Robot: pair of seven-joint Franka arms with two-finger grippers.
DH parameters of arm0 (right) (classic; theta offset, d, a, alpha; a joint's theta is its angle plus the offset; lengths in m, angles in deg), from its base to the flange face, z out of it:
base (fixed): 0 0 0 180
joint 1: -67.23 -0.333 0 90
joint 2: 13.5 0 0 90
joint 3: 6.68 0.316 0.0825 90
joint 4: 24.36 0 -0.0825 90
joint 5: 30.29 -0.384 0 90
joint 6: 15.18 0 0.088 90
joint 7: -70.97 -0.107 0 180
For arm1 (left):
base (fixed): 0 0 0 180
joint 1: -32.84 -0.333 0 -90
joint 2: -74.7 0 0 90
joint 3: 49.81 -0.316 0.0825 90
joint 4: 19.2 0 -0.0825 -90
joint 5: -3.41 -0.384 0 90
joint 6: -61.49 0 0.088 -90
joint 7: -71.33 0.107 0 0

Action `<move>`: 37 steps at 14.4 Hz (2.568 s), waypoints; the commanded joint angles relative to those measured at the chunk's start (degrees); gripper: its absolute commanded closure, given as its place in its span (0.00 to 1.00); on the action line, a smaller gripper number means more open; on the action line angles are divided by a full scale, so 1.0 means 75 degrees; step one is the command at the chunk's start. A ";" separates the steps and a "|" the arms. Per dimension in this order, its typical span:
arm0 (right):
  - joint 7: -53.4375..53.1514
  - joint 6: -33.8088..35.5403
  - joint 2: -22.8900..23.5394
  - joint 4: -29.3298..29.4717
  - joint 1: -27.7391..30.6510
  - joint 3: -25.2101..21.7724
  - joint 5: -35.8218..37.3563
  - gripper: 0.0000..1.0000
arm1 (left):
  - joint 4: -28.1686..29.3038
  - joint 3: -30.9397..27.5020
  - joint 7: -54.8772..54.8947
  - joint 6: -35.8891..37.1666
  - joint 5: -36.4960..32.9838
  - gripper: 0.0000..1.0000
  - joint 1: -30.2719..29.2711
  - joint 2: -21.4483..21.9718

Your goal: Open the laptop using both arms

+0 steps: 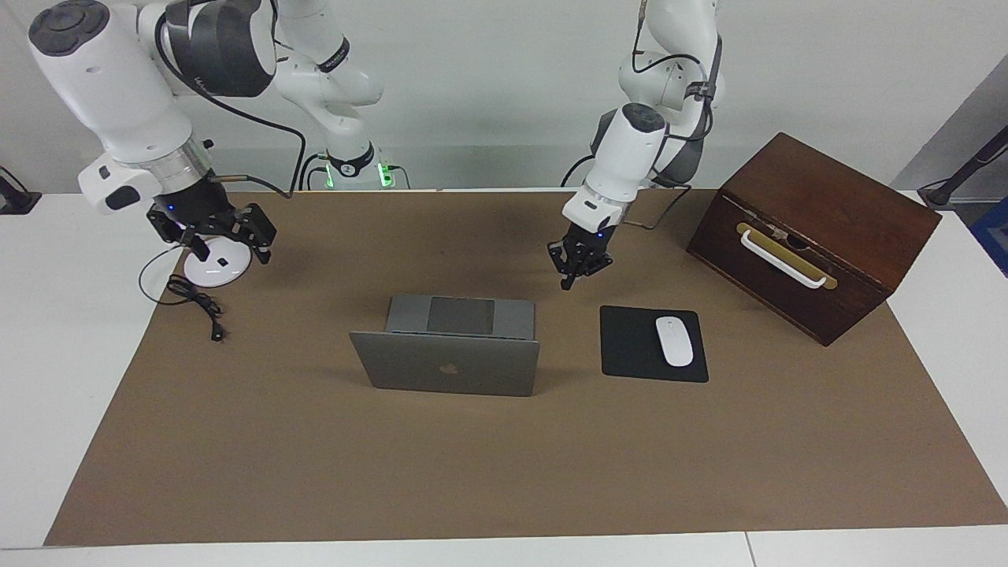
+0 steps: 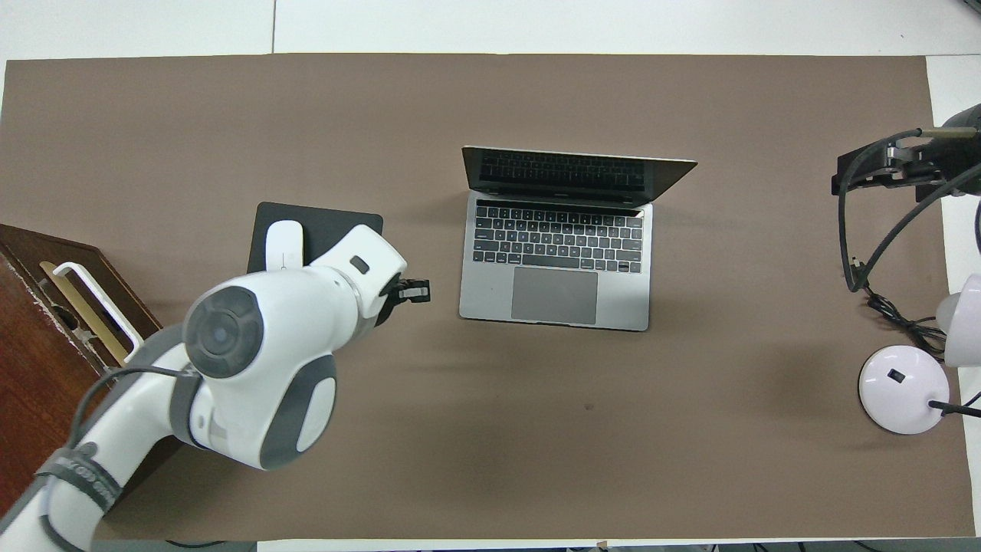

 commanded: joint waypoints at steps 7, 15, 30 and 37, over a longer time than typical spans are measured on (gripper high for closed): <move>-0.0563 -0.0200 -0.0353 -0.0284 -0.0444 0.0043 -0.0085 0.00 | -0.2249 0.0047 0.2396 0.4524 -0.0954 1.00 -0.2344 0.0765; 0.0481 -0.0223 -0.0446 -0.0447 -0.0386 0.0031 0.0231 0.00 | -0.2776 -0.0105 0.3160 0.5908 -0.1552 0.00 -0.3389 0.1177; 0.0644 -0.0329 -0.0517 -0.0635 -0.0293 0.0020 0.0231 0.00 | -0.4512 -0.0187 0.3102 0.7270 -0.1775 0.00 -0.3788 0.0251; 0.0656 -0.0341 -0.0517 -0.0624 -0.0257 0.0031 0.0220 0.00 | -0.4406 -0.0199 0.2996 0.7187 -0.1787 0.00 -0.3706 0.0239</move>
